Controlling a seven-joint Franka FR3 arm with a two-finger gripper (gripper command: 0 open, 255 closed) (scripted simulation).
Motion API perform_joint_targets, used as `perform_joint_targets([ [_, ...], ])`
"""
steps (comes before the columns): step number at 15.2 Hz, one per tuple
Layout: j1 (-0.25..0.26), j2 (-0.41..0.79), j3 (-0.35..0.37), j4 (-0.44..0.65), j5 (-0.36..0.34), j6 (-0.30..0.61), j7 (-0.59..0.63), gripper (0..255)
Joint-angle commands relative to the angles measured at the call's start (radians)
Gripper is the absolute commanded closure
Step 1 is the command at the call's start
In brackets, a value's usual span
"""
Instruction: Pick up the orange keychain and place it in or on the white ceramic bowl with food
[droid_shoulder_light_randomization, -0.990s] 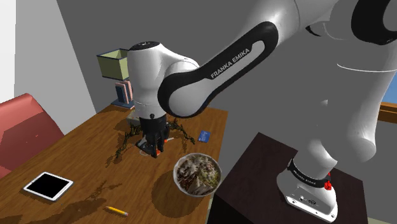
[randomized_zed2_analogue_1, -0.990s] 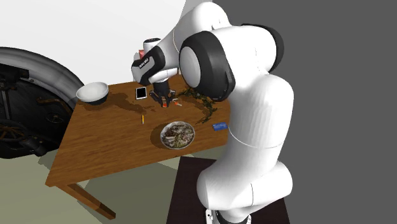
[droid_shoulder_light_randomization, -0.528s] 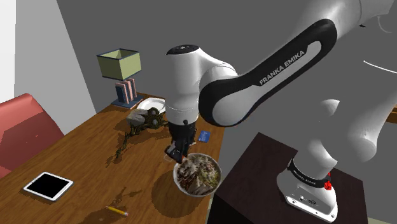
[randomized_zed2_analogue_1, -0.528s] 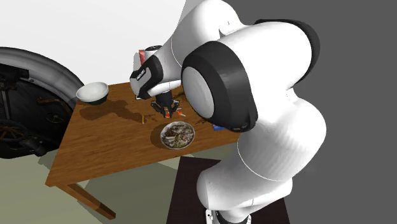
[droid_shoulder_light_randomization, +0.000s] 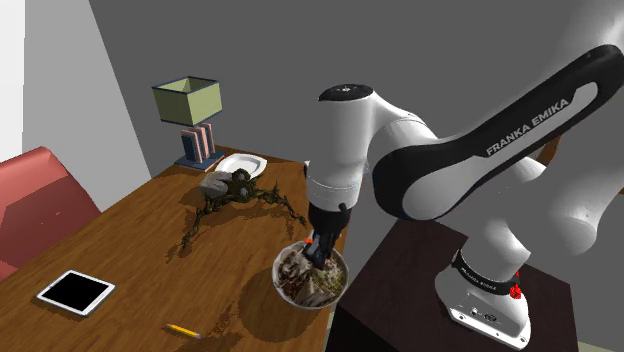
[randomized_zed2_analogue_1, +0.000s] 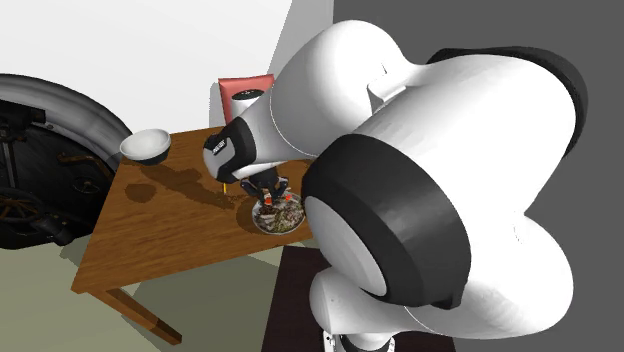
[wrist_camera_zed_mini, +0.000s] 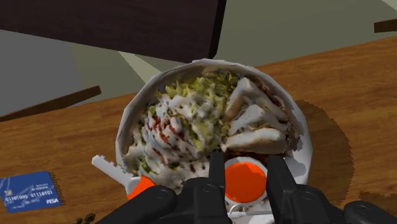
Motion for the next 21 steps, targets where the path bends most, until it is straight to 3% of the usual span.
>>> perform_joint_targets([
  [1,-0.001,0.018,0.006,-0.016,-0.002,0.034,0.004,255],
  [11,-0.026,0.161,0.040,-0.063,-0.054,0.217,0.047,255],
  [19,-0.025,0.161,0.039,-0.063,-0.055,0.217,0.048,255],
  [20,-0.026,0.164,0.039,-0.061,-0.057,0.219,0.049,0],
  [21,-0.026,0.163,0.039,-0.062,-0.056,0.219,0.048,0],
])
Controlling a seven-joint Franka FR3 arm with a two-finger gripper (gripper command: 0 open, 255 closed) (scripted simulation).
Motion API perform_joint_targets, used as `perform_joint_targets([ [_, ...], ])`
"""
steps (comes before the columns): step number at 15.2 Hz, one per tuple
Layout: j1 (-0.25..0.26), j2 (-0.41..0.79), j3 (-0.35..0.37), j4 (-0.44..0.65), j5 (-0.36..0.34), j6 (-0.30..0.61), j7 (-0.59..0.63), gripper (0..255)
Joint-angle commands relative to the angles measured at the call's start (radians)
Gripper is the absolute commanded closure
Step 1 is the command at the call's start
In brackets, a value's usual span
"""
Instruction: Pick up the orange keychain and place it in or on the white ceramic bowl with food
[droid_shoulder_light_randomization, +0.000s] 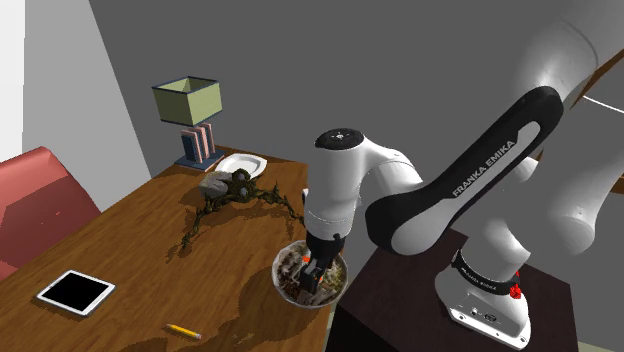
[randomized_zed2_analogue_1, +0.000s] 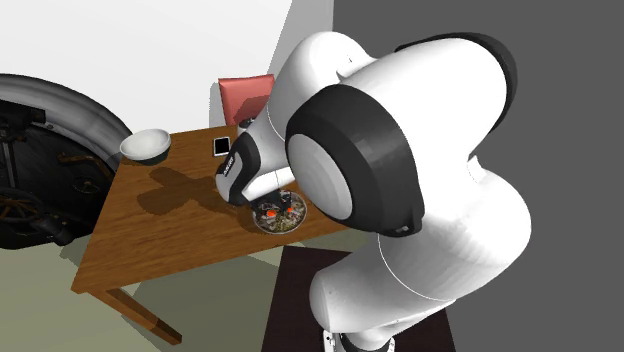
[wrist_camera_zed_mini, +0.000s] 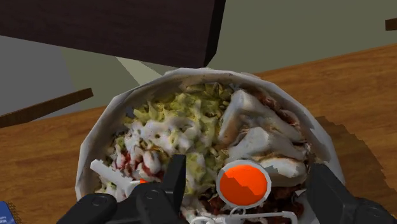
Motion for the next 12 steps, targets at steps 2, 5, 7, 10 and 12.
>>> perform_joint_targets([
  [2,0.001,0.001,0.001,-0.003,0.001,0.001,0.000,0],
  [5,0.008,-0.037,-0.006,0.007,0.020,-0.045,-0.014,0],
  [7,0.018,-0.104,-0.020,0.030,0.045,-0.131,-0.035,0],
  [10,0.022,-0.127,-0.027,0.040,0.051,-0.164,-0.040,0],
  [12,0.022,-0.127,-0.027,0.040,0.051,-0.164,-0.040,0],
])
